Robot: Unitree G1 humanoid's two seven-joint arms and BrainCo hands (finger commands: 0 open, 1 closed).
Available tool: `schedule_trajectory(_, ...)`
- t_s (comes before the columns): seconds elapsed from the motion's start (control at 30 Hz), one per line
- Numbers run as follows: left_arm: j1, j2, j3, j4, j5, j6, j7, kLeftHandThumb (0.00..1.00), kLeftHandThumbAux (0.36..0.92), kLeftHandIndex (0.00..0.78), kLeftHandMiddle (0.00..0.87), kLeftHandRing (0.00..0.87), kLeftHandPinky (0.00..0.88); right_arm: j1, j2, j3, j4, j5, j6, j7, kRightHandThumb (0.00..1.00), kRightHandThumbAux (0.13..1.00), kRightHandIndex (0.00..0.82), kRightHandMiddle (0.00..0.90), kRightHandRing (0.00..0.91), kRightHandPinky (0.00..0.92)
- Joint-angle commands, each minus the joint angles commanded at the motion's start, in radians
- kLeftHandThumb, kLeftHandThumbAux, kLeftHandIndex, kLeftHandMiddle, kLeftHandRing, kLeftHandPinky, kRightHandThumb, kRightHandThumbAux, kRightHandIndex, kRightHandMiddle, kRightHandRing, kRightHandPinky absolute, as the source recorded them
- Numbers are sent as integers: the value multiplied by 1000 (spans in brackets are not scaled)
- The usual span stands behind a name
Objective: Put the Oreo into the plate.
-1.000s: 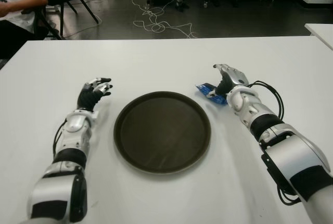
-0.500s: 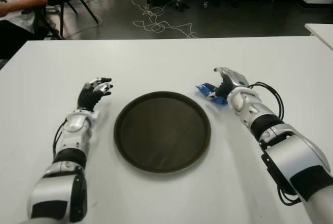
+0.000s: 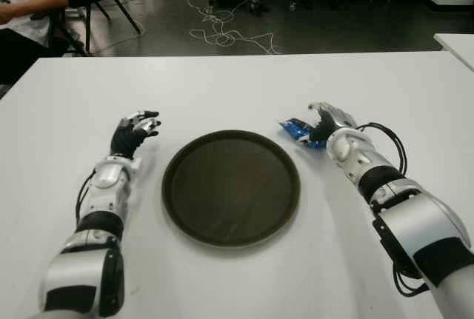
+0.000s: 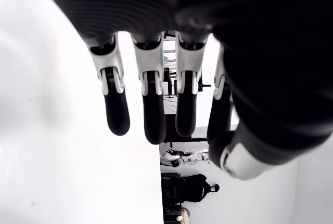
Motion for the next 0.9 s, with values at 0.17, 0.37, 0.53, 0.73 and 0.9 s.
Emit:
schedule_trajectory(0.17,0,0,1,2,-1,-2,1,675,723,398,273,276,303,2,0,-8,-1,15,2,5,0,714,206,159,166,176)
schedule_trajectory(0.37,4,-2,1,0,-2,-13,-2,677,722,399,277,276,305,4,-5,-10,-1,15,-9,26,0,713,208,143,154,173)
schedule_trajectory(0.53,9,-4,-2,-4,0,-20,1,675,723,398,276,275,296,2,-14,-30,-2,35,-31,88,0,712,208,160,174,188)
schedule_trajectory(0.73,8,-5,-4,-4,3,-19,7,674,724,398,277,277,294,-1,-33,-48,1,55,-59,164,0,713,155,137,146,141)
schedule_trajectory(0.9,7,-7,-5,-6,3,-14,11,674,723,398,280,281,298,-1,-42,-55,3,53,-61,155,0,721,126,120,131,122)
